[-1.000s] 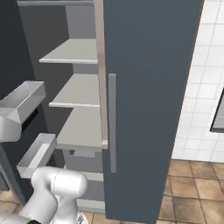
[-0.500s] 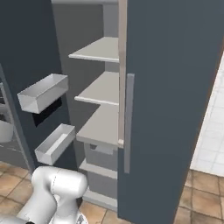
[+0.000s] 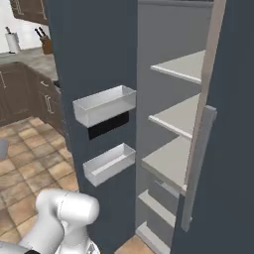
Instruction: Take the lemon, peach, and carrot from the freezer and place them in the bowl on the counter.
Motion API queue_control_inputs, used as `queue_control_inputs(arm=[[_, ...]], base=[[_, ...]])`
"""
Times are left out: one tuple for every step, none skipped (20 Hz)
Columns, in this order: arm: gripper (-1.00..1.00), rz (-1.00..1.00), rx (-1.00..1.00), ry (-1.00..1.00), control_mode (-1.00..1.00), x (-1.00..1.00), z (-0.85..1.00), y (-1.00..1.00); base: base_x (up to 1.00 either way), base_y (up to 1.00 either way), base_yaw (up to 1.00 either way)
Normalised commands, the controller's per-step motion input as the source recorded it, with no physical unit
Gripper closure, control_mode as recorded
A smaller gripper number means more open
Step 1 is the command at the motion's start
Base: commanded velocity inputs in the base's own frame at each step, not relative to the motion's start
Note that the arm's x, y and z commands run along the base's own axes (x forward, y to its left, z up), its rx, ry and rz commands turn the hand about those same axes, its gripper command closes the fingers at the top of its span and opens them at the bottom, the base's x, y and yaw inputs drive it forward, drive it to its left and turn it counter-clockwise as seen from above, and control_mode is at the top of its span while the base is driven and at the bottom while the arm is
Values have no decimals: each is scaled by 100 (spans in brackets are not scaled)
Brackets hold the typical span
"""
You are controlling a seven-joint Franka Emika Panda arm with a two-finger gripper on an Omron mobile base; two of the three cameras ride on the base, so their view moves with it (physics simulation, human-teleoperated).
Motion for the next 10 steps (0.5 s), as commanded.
queue_control_inputs(arm=[[100, 0, 0, 0, 100, 0, 0, 0], [100, 0, 0, 0, 100, 0, 0, 0], [100, 0, 0, 0, 100, 0, 0, 0], [100, 0, 0, 0, 100, 0, 0, 0], [100, 0, 0, 0, 100, 0, 0, 0], [100, 0, 0, 0, 100, 0, 0, 0], [100, 0, 0, 0, 100, 0, 0, 0], [100, 0, 0, 0, 100, 0, 0, 0], [100, 0, 0, 0, 100, 0, 0, 0], [100, 0, 0, 0, 100, 0, 0, 0]], base=[[0, -2, 98], [0, 0, 100], [1, 0, 98], [14, 4, 87], [6, 46, 61], [2, 77, 46], [34, 89, 39], [61, 100, 51], [66, 100, 51], [58, 88, 58]])
